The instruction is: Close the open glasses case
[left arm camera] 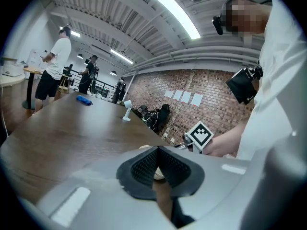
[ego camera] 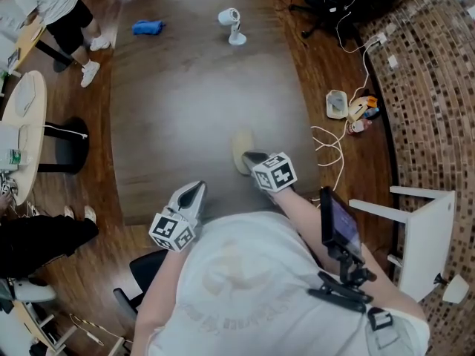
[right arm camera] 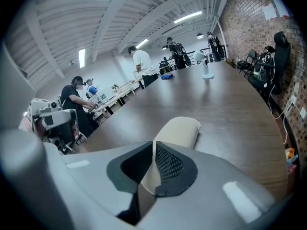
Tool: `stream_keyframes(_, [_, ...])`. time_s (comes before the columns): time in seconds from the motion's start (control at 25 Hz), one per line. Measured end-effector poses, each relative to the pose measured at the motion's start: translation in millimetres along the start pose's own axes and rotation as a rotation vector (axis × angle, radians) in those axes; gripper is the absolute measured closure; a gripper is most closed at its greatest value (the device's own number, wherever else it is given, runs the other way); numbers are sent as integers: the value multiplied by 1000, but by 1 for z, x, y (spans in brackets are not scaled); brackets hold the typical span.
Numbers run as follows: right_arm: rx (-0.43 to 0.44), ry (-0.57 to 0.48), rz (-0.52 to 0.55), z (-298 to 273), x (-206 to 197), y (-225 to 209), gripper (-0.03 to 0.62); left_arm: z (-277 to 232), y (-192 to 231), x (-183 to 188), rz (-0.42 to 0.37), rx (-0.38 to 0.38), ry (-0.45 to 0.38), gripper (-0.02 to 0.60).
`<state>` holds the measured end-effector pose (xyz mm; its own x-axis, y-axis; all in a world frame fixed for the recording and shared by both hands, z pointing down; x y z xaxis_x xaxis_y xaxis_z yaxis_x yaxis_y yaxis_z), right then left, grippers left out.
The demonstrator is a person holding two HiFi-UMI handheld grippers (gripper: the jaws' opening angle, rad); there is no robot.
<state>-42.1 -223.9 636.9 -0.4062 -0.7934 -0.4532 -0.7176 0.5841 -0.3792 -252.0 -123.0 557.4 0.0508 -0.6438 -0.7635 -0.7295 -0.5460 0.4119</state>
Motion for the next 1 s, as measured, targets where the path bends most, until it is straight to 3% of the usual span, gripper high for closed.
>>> stream_keyframes(0.4, [48,-33,-43,-2,-2,-4,586,6,-4,6,-24,35,-18,577])
stream_keyframes(0.84, [224,-136,-165,3,-11,-20,586,-7,-41,3,-43,42,13,577])
stream_keyframes(1.0, [291,-172,-222,4,-12,-23,586,3,-51,-3,-17,94,9,577])
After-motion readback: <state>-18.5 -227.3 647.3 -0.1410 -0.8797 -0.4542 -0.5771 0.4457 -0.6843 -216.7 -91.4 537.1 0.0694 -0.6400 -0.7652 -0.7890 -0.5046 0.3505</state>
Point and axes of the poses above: the fingertips, and each gripper's own axes: z backward along the fingers, y to its left, x out of its top, the point moved 7 cm from there along z, backward along the fingers, and after that the axes turned 14 degrees about y, right-handed, at the moved point
